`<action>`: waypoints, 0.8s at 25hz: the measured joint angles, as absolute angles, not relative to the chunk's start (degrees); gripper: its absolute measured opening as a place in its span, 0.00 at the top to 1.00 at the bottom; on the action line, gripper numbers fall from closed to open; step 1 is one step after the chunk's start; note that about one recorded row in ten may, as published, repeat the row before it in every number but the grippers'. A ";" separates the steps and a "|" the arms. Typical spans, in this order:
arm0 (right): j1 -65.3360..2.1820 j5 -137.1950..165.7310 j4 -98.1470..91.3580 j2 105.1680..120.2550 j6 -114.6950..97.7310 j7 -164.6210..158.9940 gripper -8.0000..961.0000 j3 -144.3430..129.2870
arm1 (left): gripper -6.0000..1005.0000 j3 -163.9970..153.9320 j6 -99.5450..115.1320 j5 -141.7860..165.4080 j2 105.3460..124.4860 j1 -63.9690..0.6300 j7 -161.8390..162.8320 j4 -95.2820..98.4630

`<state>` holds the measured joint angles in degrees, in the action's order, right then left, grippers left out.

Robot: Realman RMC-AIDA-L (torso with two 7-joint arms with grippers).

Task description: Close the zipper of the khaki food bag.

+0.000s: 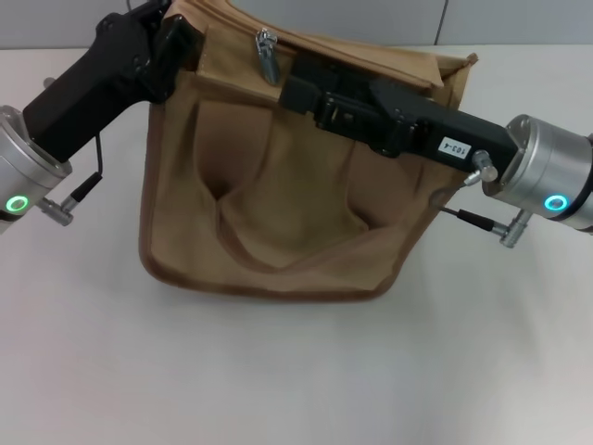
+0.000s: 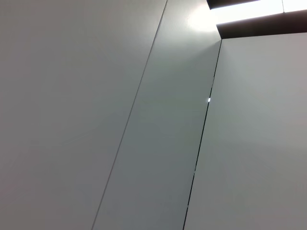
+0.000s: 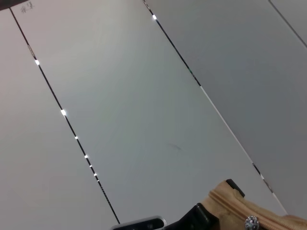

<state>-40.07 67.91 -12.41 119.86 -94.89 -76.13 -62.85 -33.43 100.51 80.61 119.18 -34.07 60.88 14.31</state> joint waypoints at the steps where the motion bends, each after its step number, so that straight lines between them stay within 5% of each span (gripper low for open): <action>1: -40.32 67.90 -12.38 119.87 -93.77 -76.16 0.25 -63.05 | 0.97 -33.50 100.51 80.60 119.17 -34.28 60.73 13.90; 20: -43.19 65.48 -11.93 119.89 -92.37 -75.84 0.25 -65.45 | 0.97 -33.67 99.99 80.45 119.18 -35.59 60.23 12.03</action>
<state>-43.19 65.48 -11.93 119.89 -92.37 -75.84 -65.45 -33.67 99.99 80.45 119.18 -35.59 60.23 12.03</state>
